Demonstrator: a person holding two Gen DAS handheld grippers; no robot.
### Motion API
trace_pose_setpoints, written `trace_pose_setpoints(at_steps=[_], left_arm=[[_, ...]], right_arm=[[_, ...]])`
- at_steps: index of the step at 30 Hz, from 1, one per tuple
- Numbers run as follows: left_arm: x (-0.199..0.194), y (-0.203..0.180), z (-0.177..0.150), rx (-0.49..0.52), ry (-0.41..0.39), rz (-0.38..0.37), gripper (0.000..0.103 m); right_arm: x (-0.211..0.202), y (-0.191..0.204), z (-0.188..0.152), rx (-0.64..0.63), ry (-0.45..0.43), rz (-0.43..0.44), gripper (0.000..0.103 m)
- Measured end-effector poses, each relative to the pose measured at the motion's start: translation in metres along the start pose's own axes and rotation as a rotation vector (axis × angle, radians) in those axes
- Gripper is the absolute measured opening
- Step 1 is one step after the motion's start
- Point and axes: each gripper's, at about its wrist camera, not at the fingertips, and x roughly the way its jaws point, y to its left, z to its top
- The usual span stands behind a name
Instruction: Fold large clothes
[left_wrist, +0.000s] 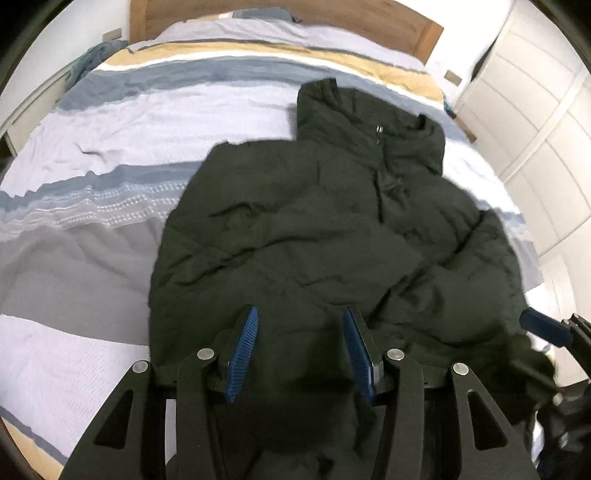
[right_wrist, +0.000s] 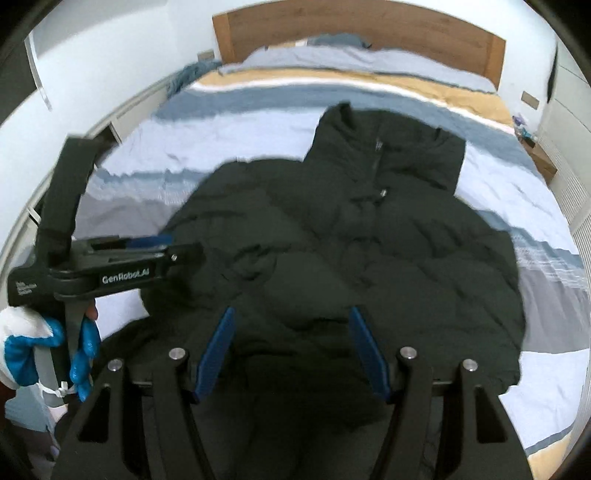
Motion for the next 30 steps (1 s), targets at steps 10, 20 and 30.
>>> trace_pose_setpoints(at_steps=[10,20,30], left_arm=[[0.022,-0.004,-0.035,0.095,0.041,0.043,0.057],[-0.007,-0.020,-0.045,0.099,-0.009,0.045,0.062],[0.003,-0.029,-0.055,0.134,-0.002,0.081,0.065]], right_arm=[[0.037,-0.027,-0.068,-0.049,0.175,-0.121,0.063],[-0.021,-0.023,-0.050,-0.038,0.068,-0.132,0.063],[0.022,0.006,-0.058,-0.112,0.129,-0.096,0.063]])
